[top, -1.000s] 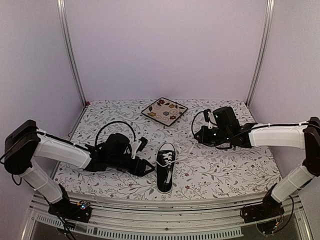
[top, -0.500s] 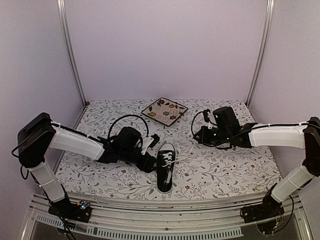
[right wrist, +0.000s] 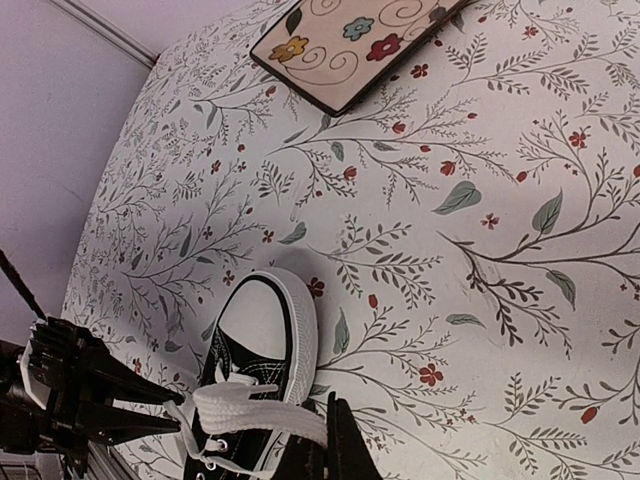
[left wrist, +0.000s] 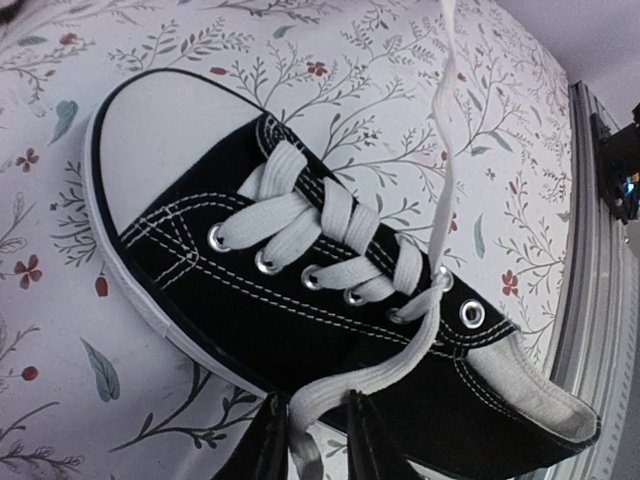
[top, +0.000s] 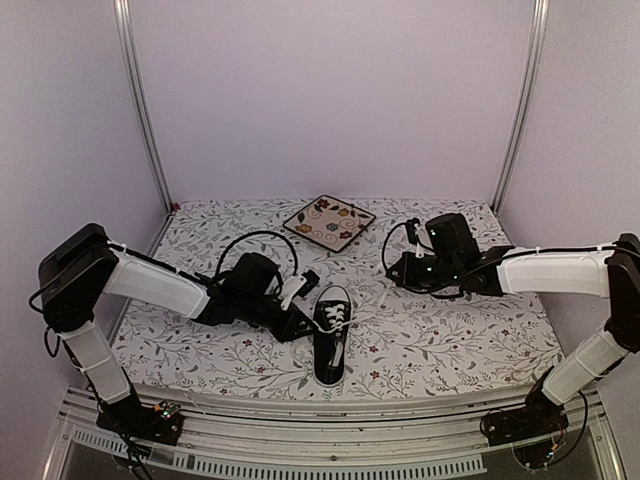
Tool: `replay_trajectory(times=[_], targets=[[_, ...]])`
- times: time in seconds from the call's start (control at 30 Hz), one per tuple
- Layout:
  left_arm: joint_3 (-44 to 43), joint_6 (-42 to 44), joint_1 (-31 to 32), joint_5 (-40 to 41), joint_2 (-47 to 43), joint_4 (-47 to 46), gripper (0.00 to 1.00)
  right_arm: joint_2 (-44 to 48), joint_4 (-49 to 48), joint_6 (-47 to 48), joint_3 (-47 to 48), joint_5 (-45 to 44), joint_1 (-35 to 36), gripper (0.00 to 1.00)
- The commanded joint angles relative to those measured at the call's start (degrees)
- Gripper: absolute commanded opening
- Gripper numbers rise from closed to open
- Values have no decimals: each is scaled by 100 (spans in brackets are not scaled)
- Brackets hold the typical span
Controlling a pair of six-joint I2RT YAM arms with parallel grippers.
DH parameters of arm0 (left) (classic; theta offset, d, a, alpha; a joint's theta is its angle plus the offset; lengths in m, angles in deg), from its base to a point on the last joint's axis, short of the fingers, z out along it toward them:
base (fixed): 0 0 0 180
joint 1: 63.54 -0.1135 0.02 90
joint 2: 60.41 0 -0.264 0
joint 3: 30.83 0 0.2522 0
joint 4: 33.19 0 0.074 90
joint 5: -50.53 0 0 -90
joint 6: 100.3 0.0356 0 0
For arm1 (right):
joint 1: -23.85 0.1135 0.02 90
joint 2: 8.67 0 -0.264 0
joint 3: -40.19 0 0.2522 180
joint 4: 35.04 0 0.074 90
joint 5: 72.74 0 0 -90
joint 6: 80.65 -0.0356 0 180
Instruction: Tie the shoes
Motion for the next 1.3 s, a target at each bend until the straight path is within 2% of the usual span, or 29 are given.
replay_trajectory(times=[0.0,0.1,0.37,0.7,0.73,0.77,0.83,0.9,0.93,1.07,1.13,1.27], targets=[[-52,72,-77,-45,71,-112,14,-76,-156,-5,-19,81,26,2],[41,-60,-80,9,-36,-287,0,-71,-178,2,-34,146,26,2],[836,-857,124,-63,-855,-1649,0,-328,-283,-62,488,354,332,2],[895,-1142,506,105,-1032,-1912,0,-2048,-121,18,2582,723,1428,2],[909,-1161,526,129,-1032,-1926,0,-2162,-94,20,2690,783,1484,5],[929,-1178,542,142,-1040,-1942,0,-2239,-57,21,2757,811,1523,14],[962,-1219,580,167,-1048,-1986,0,-2274,28,37,2786,774,1554,46],[976,-1247,609,181,-1044,-2006,0,-2138,137,68,2705,576,1555,66],[976,-1261,617,187,-1041,-2014,0,-2028,200,120,2665,468,1541,72],[959,-1336,639,243,-1002,-2061,0,-1377,435,297,2305,89,1368,86],[931,-1418,648,295,-975,-2081,0,-1005,418,319,2044,13,1222,90],[812,-1767,648,409,-867,-2084,0,-219,-121,556,916,-3,1143,94]])
